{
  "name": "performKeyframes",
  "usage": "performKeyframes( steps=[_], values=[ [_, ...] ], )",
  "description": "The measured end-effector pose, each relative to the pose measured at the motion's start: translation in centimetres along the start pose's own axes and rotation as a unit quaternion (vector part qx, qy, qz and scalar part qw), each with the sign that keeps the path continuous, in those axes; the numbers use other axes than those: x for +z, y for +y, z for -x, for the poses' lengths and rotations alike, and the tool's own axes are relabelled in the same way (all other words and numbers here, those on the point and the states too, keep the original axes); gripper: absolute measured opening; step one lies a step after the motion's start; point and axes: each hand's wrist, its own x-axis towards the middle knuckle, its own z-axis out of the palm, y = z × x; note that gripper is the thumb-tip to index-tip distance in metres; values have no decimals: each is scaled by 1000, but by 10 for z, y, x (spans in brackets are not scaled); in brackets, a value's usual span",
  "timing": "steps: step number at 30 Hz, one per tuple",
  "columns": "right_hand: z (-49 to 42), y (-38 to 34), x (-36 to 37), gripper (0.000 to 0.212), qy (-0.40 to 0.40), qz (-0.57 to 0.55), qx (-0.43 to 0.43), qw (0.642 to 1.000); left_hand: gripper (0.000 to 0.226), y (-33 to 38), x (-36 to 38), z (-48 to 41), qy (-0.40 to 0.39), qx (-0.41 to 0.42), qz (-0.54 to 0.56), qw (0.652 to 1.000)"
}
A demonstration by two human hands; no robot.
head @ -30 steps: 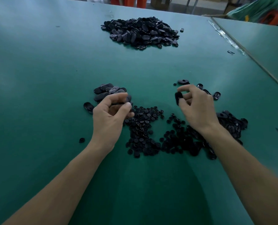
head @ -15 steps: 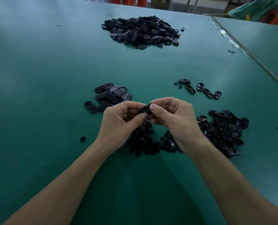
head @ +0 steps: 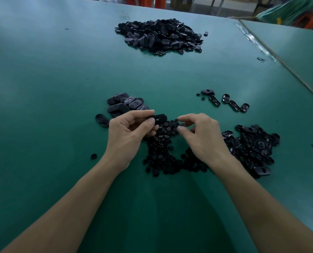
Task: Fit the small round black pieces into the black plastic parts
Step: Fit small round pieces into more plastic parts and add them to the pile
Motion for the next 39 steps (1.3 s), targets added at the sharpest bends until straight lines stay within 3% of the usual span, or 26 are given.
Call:
performKeyframes(
  steps=[3, 16, 25, 27, 30, 34, 39],
  values=[
    [0, 2, 2, 27, -44, 53, -7, 998, 16, 0, 1, 0, 11, -7, 11, 1000],
    [-1, -2, 2, 25, -17, 137, -85, 987, 13, 1, 1, 0, 10, -12, -8, 1000],
    [4, -11, -9, 10, 35, -74, -46, 996, 18, -1, 0, 1, 9, -17, -40, 999],
    [5, -13, -12, 20, 20, -94, -50, 994, 19, -1, 1, 1, 6, -17, -48, 999],
    [7, -21, -16, 15, -15, -145, -50, 988, 21, 0, 2, 2, 2, -18, -52, 999],
    [8, -30, -16, 11, 11, -145, -69, 987, 21, 1, 1, 2, 0, -17, -58, 998],
    [7, -35, -8, 14, 20, -202, -28, 979, 22, 1, 1, 1, -4, -18, -65, 998]
  ],
)
